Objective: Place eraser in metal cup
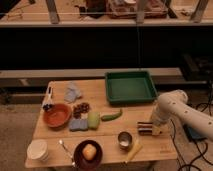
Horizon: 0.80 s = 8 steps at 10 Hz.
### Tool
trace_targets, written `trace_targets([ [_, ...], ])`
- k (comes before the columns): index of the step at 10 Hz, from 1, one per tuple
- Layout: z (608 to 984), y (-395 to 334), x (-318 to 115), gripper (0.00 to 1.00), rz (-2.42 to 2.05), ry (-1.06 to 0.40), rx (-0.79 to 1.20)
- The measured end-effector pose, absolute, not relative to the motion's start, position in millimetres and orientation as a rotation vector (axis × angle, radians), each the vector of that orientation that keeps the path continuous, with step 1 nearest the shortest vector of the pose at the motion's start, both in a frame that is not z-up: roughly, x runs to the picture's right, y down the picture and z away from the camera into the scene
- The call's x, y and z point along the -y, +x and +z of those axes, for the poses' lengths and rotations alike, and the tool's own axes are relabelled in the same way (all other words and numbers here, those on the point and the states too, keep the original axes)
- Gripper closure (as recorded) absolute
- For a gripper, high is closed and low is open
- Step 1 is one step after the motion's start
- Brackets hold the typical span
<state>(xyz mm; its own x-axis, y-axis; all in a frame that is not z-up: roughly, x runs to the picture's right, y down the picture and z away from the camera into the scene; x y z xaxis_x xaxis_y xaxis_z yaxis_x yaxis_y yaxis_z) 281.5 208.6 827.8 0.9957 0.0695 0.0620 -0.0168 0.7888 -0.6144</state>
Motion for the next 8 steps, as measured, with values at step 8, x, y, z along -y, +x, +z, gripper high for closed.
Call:
trace_targets([
  [8, 780.4, 267.6, -145.1, 1.00, 0.023, -0.639, 0.137],
])
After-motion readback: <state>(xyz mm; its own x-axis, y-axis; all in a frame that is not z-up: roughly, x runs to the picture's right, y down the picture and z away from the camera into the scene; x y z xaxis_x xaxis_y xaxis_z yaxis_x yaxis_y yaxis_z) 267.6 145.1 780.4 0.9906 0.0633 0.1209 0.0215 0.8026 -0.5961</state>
